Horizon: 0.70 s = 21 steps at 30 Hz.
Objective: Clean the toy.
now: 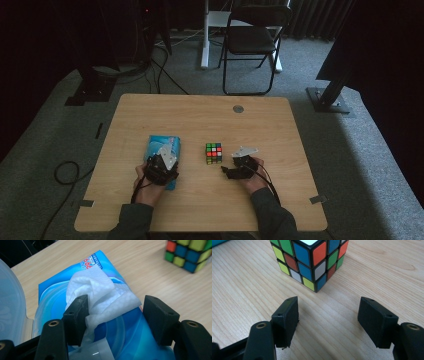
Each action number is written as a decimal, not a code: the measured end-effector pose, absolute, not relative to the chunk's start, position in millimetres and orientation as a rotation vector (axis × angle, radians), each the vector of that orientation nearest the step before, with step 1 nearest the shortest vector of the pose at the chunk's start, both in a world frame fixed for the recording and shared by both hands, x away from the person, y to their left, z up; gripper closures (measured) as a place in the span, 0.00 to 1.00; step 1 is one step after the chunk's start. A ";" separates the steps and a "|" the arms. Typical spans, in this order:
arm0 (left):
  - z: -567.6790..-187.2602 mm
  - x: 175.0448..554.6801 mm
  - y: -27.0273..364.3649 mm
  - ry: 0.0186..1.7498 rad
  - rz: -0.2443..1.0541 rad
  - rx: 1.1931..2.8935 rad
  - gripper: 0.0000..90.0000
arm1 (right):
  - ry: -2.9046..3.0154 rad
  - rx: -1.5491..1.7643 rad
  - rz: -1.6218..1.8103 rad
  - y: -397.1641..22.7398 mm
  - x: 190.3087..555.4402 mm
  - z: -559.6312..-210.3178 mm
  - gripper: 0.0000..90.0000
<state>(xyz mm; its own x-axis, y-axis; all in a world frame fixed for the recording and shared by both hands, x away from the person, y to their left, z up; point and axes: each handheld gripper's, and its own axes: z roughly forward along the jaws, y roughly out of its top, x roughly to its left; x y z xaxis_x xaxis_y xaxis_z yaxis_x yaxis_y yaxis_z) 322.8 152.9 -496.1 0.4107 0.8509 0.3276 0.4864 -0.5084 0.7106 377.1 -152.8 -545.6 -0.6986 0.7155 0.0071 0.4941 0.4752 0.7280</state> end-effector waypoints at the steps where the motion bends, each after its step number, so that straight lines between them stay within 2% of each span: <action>1: -496.1 325.4 158.4 1.123 0.924 2.155 0.43 | 2.428 1.027 1.052 -152.8 377.0 -545.6 0.36; 15: -492.3 357.3 209.2 1.150 0.864 2.145 0.41 | 2.418 1.040 1.056 -155.8 376.9 -546.0 0.36; 21: -481.4 349.1 200.9 1.115 0.959 2.110 0.39 | 2.415 1.038 1.057 -155.5 376.9 -546.3 0.35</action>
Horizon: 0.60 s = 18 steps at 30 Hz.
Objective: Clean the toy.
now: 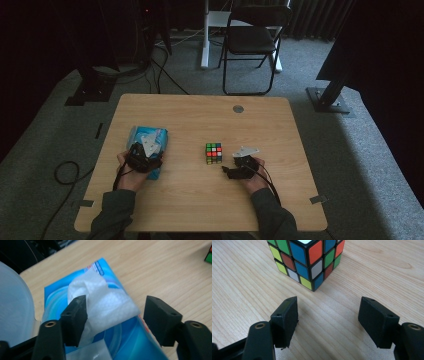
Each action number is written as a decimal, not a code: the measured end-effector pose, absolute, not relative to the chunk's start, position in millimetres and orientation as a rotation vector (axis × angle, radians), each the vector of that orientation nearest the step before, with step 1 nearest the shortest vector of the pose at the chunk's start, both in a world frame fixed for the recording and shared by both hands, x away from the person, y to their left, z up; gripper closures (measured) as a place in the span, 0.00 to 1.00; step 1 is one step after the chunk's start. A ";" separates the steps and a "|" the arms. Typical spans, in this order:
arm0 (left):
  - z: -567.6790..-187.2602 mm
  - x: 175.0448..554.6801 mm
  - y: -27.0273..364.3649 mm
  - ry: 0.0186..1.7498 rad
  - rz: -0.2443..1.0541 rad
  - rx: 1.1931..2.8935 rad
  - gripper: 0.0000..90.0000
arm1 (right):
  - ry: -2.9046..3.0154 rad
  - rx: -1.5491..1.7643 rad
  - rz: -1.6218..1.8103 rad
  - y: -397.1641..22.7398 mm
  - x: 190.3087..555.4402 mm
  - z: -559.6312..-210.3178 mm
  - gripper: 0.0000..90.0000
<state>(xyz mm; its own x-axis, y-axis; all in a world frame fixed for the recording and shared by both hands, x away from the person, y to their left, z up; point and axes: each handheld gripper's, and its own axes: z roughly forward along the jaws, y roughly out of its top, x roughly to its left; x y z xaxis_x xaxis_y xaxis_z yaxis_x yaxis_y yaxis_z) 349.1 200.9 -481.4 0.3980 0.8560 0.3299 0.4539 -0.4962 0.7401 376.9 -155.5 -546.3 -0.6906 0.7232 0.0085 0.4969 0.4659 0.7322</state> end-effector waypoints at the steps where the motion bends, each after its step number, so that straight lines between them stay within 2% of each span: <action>1: -478.4 348.3 200.6 1.109 0.979 2.097 0.39 | 2.415 1.037 1.056 -155.4 376.8 -546.3 0.35; 5: -471.5 350.2 204.8 1.139 0.980 2.047 0.38 | 2.414 1.036 1.056 -155.3 376.8 -546.4 0.35; 12: -478.0 351.7 200.5 1.131 0.943 2.118 0.40 | 2.414 1.035 1.057 -155.1 376.9 -546.5 0.35; 13: -480.9 353.5 199.9 1.168 0.964 2.131 0.43 | 2.414 1.035 1.057 -155.1 376.9 -546.5 0.35; 15: -480.8 354.3 203.2 1.187 0.924 2.102 0.53 | 2.414 1.034 1.056 -155.0 376.8 -546.5 0.35; 18: -475.7 352.4 206.2 1.212 0.943 2.070 0.72 | 2.415 1.036 1.058 -155.1 376.8 -546.5 0.35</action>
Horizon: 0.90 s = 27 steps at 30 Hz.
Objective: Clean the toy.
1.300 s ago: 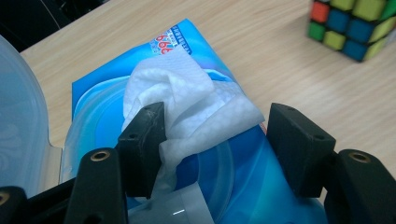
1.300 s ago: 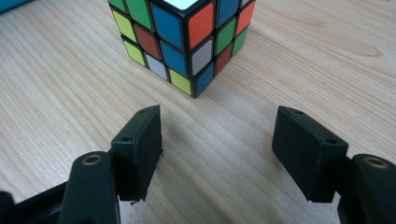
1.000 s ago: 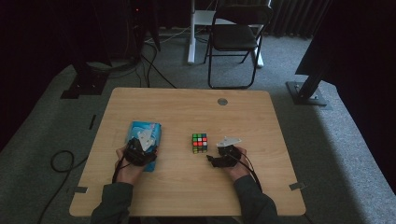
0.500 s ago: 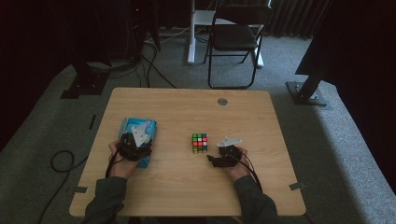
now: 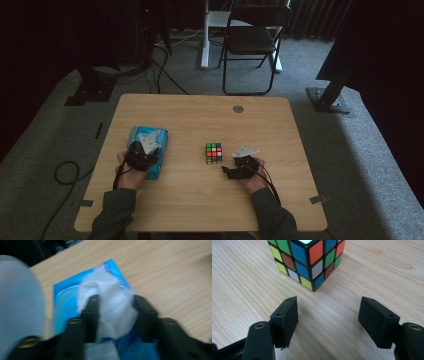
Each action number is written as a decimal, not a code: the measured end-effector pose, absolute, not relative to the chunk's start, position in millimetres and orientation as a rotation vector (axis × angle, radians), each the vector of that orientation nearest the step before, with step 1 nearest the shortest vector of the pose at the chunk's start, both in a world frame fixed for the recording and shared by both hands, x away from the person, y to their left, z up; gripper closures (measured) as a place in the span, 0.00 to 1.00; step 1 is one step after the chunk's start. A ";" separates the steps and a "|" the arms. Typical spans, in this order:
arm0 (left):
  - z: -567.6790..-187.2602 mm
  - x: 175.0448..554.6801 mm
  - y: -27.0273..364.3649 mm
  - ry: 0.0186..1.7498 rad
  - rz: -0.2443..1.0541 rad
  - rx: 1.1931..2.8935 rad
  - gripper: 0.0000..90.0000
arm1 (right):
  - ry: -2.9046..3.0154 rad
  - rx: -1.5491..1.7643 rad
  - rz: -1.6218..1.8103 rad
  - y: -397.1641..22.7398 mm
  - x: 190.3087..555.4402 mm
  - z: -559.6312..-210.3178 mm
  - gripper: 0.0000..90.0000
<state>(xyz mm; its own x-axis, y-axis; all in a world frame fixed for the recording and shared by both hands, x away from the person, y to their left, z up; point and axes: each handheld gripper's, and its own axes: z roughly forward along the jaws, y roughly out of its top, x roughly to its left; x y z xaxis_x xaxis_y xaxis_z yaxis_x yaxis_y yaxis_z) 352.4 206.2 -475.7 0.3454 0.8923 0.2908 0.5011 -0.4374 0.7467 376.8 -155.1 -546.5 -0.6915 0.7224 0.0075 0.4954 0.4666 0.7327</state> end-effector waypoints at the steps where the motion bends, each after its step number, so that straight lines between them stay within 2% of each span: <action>1: -473.5 351.8 208.0 1.214 0.938 2.062 0.78 | 2.415 1.036 1.059 -155.1 376.9 -546.6 0.35; 4: -468.3 350.5 212.1 1.218 0.920 2.037 0.93 | 2.413 1.033 1.057 -154.7 376.9 -546.6 0.35; 6: -465.8 349.2 212.1 1.207 0.916 2.026 0.98 | 2.413 1.033 1.057 -154.7 376.8 -546.7 0.35; 27: -430.0 349.4 222.5 1.210 0.879 1.930 1.00 | 2.412 1.031 1.061 -154.2 376.9 -547.0 0.35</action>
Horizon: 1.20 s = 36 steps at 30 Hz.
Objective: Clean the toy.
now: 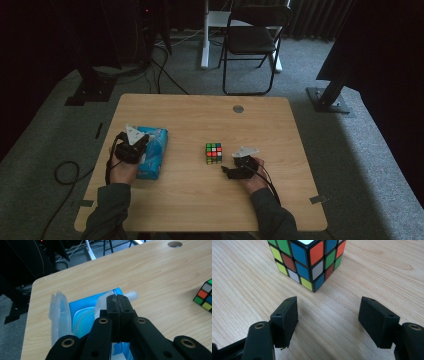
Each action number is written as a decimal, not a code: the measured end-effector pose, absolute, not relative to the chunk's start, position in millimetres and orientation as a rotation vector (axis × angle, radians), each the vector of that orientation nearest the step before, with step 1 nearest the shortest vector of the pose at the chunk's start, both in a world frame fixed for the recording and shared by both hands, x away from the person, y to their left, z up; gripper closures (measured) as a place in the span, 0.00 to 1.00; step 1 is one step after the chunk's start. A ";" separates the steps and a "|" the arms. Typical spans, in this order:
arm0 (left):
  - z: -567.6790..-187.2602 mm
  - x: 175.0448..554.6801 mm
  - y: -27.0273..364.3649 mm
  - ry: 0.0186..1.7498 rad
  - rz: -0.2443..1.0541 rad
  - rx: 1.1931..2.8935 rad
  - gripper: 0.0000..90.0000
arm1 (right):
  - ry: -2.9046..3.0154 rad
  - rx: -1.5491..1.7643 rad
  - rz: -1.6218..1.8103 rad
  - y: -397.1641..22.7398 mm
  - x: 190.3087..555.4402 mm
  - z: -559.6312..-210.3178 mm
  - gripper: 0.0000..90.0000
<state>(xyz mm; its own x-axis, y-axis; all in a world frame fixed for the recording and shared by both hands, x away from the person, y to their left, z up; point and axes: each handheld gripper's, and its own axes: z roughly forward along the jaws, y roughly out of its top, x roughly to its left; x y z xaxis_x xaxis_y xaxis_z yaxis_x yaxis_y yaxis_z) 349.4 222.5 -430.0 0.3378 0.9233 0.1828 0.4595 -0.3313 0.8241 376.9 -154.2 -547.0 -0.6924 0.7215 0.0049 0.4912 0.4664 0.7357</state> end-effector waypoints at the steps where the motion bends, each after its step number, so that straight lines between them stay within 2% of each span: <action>1: -428.4 349.2 222.6 1.208 0.877 1.924 1.00 | 2.412 1.031 1.062 -154.1 376.9 -547.0 0.35; 17: -406.0 351.9 216.3 1.169 0.852 1.868 1.00 | 2.413 1.027 1.068 -153.1 376.8 -547.3 0.35; 36: -374.9 360.2 177.5 1.018 0.826 1.843 1.00 | 2.414 1.019 1.071 -153.0 376.9 -547.5 0.35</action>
